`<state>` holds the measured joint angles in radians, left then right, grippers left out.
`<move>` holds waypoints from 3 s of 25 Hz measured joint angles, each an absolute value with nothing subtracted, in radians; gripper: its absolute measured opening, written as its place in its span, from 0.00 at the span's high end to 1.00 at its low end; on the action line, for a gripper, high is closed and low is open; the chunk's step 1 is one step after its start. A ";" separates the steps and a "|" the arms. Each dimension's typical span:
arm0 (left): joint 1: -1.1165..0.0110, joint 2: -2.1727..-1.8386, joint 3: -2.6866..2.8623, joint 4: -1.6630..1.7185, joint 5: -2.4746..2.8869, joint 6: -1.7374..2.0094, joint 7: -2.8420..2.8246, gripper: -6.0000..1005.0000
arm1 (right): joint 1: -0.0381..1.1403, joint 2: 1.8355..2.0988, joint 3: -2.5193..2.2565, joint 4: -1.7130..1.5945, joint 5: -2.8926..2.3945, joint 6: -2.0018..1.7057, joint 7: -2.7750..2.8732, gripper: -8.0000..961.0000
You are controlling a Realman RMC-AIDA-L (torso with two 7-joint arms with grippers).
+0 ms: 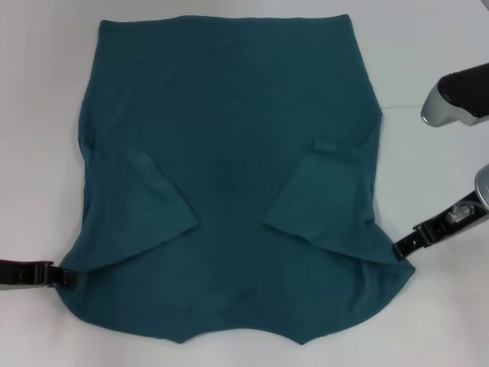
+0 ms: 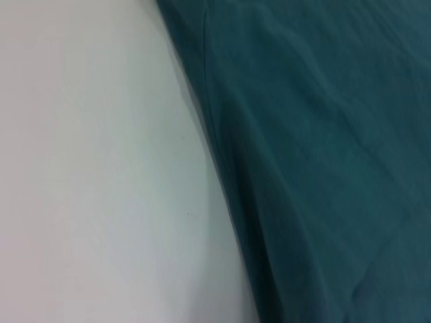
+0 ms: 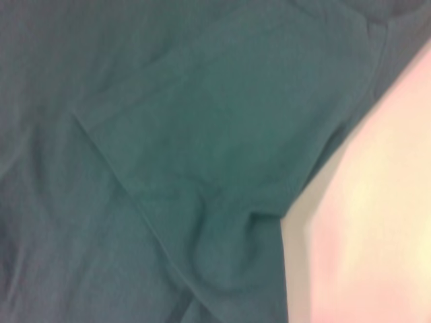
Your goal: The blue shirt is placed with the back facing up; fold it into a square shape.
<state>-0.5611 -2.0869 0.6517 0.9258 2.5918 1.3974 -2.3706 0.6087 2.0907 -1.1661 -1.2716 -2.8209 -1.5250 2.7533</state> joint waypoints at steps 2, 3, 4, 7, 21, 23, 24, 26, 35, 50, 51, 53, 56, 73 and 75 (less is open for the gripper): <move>-0.562 -2.086 0.652 0.925 2.592 1.398 -2.370 0.67 | 0.608 2.091 -1.154 -1.252 -2.819 -1.526 2.755 0.05; -0.562 -2.086 0.652 0.925 2.592 1.398 -2.370 0.69 | 0.609 2.092 -1.148 -1.240 -2.817 -1.526 2.756 0.05; -0.562 -2.086 0.652 0.925 2.592 1.398 -2.370 0.71 | 0.610 2.092 -1.145 -1.233 -2.816 -1.525 2.756 0.05; -0.562 -2.086 0.652 0.925 2.592 1.400 -2.370 0.78 | 0.615 2.095 -1.142 -1.208 -2.808 -1.518 2.755 0.06; -0.559 -2.086 0.650 0.925 2.591 1.401 -2.357 0.96 | 0.628 2.092 -1.151 -1.164 -2.777 -1.506 2.774 0.18; -0.559 -2.086 0.650 0.925 2.591 1.400 -2.355 0.96 | 0.628 2.092 -1.152 -1.158 -2.784 -1.506 2.776 0.20; -0.559 -2.086 0.650 0.925 2.591 1.400 -2.354 0.96 | 0.629 2.092 -1.152 -1.152 -2.786 -1.506 2.776 0.20; -0.560 -2.086 0.650 0.925 2.591 1.398 -2.354 0.96 | 0.631 2.092 -1.154 -1.141 -2.787 -1.505 2.777 0.21; -0.563 -2.085 0.652 0.925 2.591 1.396 -2.353 0.96 | 0.646 2.094 -1.163 -1.091 -2.780 -1.468 2.770 0.23; -0.560 -2.085 0.648 0.925 2.591 1.402 -2.345 0.96 | 0.687 2.088 -1.147 -1.000 -2.711 -1.442 2.714 0.59; -0.559 -2.085 0.648 0.925 2.591 1.403 -2.345 0.96 | 0.687 2.088 -1.147 -1.005 -2.710 -1.443 2.713 0.61; -0.558 -2.085 0.648 0.924 2.591 1.403 -2.345 0.96 | 0.687 2.088 -1.150 -1.011 -2.710 -1.445 2.713 0.66; -0.557 -2.085 0.650 0.922 2.591 1.404 -2.345 0.96 | 0.689 2.087 -1.150 -1.012 -2.712 -1.447 2.708 0.73; -0.562 -2.063 0.629 0.927 2.721 1.653 -2.354 0.96 | 0.745 2.077 -1.141 -1.122 -2.716 -1.847 2.508 0.92; -0.561 -2.063 0.629 0.928 2.748 1.701 -2.355 0.96 | 0.747 2.078 -1.141 -1.125 -2.715 -1.876 2.497 0.92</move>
